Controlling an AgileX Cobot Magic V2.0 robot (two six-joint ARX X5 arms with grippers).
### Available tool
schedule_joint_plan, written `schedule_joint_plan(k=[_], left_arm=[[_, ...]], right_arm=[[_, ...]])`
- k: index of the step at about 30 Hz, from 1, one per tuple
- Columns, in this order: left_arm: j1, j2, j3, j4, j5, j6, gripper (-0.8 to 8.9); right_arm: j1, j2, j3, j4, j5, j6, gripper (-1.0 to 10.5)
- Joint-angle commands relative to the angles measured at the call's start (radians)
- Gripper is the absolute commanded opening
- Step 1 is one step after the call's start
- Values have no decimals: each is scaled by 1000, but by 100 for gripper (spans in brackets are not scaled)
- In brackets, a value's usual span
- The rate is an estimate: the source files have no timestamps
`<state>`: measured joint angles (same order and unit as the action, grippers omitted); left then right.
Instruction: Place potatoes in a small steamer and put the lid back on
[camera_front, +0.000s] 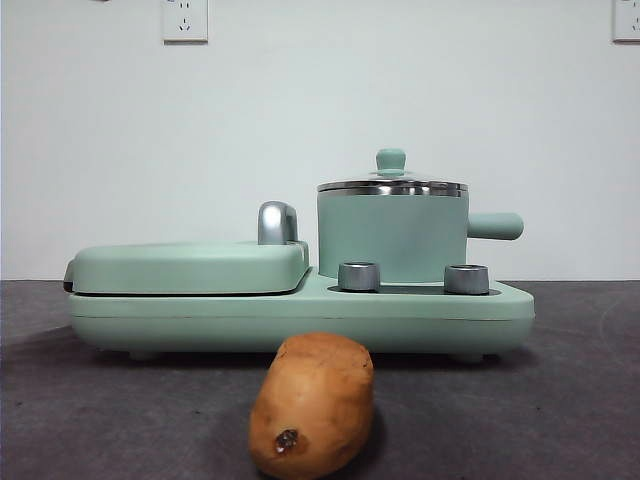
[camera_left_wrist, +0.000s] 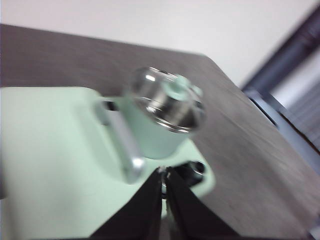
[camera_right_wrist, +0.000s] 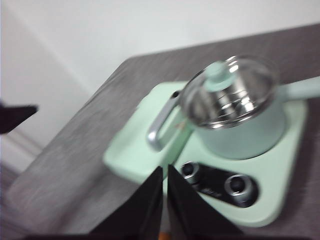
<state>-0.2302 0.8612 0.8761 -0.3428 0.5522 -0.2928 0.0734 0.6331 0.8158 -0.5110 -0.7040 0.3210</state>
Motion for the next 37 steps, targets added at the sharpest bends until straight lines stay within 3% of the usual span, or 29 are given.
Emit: schedule_joint_plan(k=[1,8,10,11,16,21,31,37], left_arm=[[-13,69,87,-43,84,44,14],[-48,159,177,-84,160,14,40],[-65,173,195,-85,160,11,106],[-73,179,202,-84,160,11,145],[-116,228,251,-85,159,11,361],[-161,307,323,-86,159,17,501],[-269,572,583,-155,136,94,504],[-328,769,783,-236,-16,181,503]], right_arm=[[14,34,44,1,-56,-23,14],[36,48,59,1,-63,-22,15],[40,48,59,1,-62,-21,25],[42,48,59,1,-62,-21,55],[44,52,59,0,-54,-18,416],[44,52,59,0,-48,-18,492],[44,52,59,-2,-47,-18,541],[44,52,59,-17,-47,-19,587]])
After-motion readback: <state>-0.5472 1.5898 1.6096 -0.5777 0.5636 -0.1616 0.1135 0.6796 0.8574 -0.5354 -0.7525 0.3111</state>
